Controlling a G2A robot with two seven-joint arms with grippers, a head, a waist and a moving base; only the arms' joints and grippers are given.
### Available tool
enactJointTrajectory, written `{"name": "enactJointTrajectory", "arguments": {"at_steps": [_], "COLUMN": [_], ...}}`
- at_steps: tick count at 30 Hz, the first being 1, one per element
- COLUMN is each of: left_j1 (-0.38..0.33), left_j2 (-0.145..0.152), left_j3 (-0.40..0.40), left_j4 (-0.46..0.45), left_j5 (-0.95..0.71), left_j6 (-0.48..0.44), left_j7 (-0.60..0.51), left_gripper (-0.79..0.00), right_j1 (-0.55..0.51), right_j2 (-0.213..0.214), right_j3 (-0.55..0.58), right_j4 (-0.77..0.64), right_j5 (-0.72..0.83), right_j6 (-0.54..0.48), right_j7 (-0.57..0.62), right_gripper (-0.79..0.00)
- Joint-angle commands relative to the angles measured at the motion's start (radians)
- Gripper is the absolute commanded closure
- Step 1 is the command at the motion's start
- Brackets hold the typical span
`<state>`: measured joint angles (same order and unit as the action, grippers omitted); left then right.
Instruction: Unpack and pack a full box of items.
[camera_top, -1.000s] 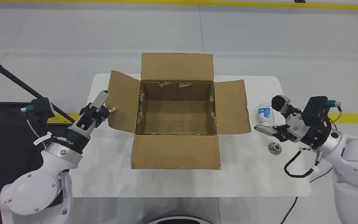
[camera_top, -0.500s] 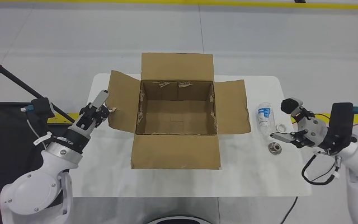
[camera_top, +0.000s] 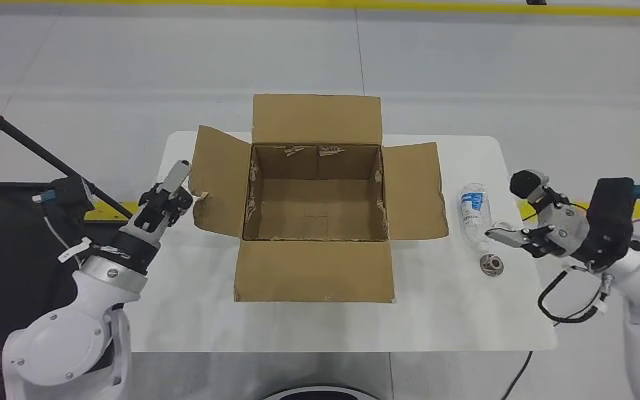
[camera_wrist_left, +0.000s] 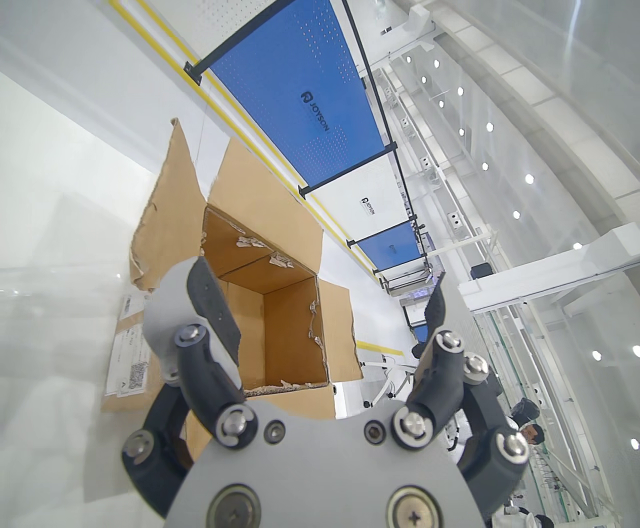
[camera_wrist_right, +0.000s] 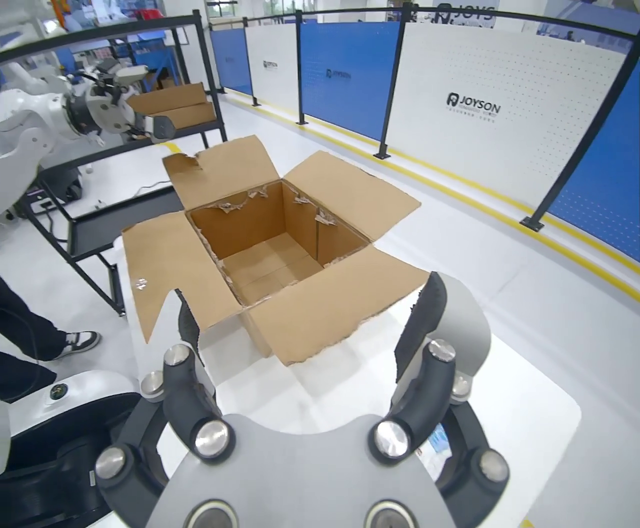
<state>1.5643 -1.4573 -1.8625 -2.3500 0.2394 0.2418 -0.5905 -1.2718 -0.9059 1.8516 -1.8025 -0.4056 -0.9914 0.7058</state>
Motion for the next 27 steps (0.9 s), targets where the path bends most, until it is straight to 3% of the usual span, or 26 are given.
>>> {"name": "enactJointTrajectory", "arguments": {"at_steps": [1, 9, 13, 18, 20, 22, 25, 27], "left_j1": [0.005, 0.0, 0.0, 0.0, 0.0, 0.0, 0.0, 0.0], "left_j2": [0.001, 0.002, 0.002, 0.002, 0.002, 0.002, 0.002, 0.002], "left_j3": [-0.014, -0.041, -0.041, -0.041, -0.041, -0.041, -0.041, -0.041], "left_j4": [0.0, 0.009, 0.009, 0.009, 0.009, 0.009, 0.009, 0.009], "left_j5": [-0.016, -0.084, -0.084, -0.084, -0.084, -0.084, -0.084, -0.084], "left_j6": [0.012, 0.041, 0.041, 0.041, 0.041, 0.041, 0.041, 0.041], "left_j7": [0.031, 0.102, 0.102, 0.102, 0.102, 0.102, 0.102, 0.102], "left_gripper": [-0.785, -0.785, -0.785, -0.785, -0.785, -0.785, -0.785, -0.785], "right_j1": [0.013, 0.109, 0.193, 0.311, 0.349, 0.383, 0.423, 0.449], "right_j2": [0.007, 0.029, 0.037, 0.042, 0.041, 0.041, 0.04, 0.039], "right_j3": [0.019, 0.024, -0.047, -0.14, -0.181, -0.216, -0.269, -0.298], "right_j4": [0.027, 0.158, 0.271, 0.446, 0.504, 0.559, 0.622, 0.66], "right_j5": [-0.064, -0.279, -0.377, -0.439, -0.467, -0.495, -0.524, -0.551], "right_j6": [-0.007, 0.167, 0.252, 0.286, 0.29, 0.283, 0.264, 0.261], "right_j7": [0.023, 0.116, 0.178, 0.228, 0.234, 0.241, 0.246, 0.254], "right_gripper": [-0.785, -0.785, -0.785, -0.785, -0.6, -0.493, -0.48, -0.391]}}
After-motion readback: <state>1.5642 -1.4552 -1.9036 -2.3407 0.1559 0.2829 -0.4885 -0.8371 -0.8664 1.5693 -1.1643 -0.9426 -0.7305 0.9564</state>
